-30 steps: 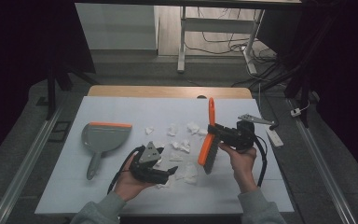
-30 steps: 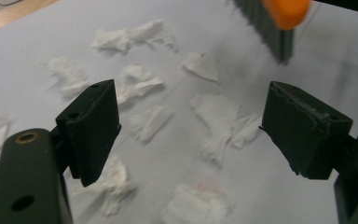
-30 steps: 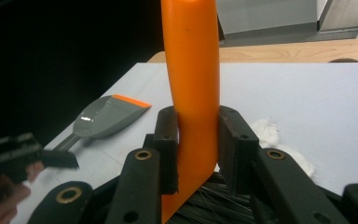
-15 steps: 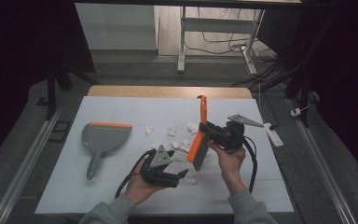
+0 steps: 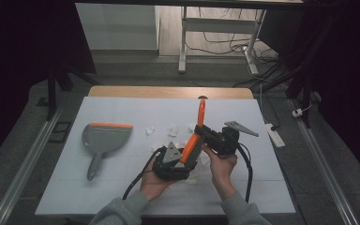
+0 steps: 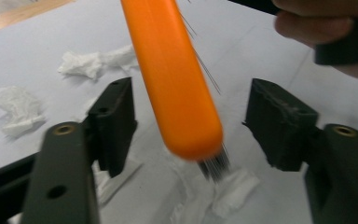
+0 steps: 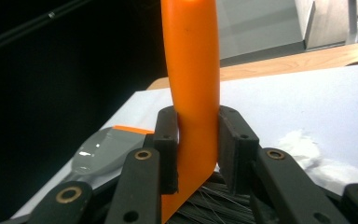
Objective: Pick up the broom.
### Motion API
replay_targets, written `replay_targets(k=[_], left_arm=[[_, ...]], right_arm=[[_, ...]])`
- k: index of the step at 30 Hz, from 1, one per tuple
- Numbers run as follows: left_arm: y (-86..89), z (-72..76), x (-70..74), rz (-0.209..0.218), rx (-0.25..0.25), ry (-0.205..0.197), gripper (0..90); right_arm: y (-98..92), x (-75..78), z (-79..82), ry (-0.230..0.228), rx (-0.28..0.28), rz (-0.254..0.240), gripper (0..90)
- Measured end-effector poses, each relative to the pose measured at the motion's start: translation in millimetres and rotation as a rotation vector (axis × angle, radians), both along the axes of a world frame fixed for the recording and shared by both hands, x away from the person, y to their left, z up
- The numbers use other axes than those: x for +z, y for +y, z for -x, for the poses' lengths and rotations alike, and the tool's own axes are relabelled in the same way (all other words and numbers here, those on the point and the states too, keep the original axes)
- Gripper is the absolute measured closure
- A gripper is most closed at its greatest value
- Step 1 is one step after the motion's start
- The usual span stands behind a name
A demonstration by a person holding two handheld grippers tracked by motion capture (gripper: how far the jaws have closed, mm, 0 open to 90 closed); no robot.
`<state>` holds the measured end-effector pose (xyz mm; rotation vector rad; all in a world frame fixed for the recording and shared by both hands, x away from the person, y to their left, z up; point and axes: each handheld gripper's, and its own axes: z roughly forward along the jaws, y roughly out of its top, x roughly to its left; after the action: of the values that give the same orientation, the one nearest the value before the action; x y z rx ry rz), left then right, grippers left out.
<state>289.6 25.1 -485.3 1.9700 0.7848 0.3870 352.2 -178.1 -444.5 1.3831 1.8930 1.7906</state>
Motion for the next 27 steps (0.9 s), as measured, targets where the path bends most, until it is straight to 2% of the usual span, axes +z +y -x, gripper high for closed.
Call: replay_targets(k=[1,3,9,10,15,21,22,27], left_arm=[[0.0,0.0,0.0,0.000,0.000,0.000,39.4],[-0.1,-5.3,-2.1,0.027,0.015,0.015,45.9],[2.3,-9.5,-3.0,0.035,0.030,0.019,69.3],[4.7,-10.6,-2.3,0.042,0.037,0.032,73.6],[12.9,-14.6,-0.5,0.036,0.040,0.041,77.1],[22.9,-18.6,4.0,-0.003,-0.007,0.043,78.2],[24.4,-19.0,5.0,0.004,-0.015,0.049,78.3],[29.7,-19.5,9.2,-0.011,-0.034,0.038,78.8]], right_arm=[[0.4,-0.6,0.5,0.002,-0.003,-0.009,71.3],[1.3,-0.9,1.8,0.001,-0.007,-0.023,71.2],[3.8,-1.2,6.5,-0.003,-0.008,-0.044,71.2],[5.4,-1.4,8.3,-0.002,-0.004,-0.057,71.2],[6.3,1.0,11.9,-0.018,0.004,-0.058,71.1],[8.7,2.9,13.4,-0.027,0.017,-0.042,69.9],[8.9,3.7,13.5,-0.029,0.018,-0.031,69.0],[8.4,7.6,15.0,-0.072,0.031,0.029,63.5]])
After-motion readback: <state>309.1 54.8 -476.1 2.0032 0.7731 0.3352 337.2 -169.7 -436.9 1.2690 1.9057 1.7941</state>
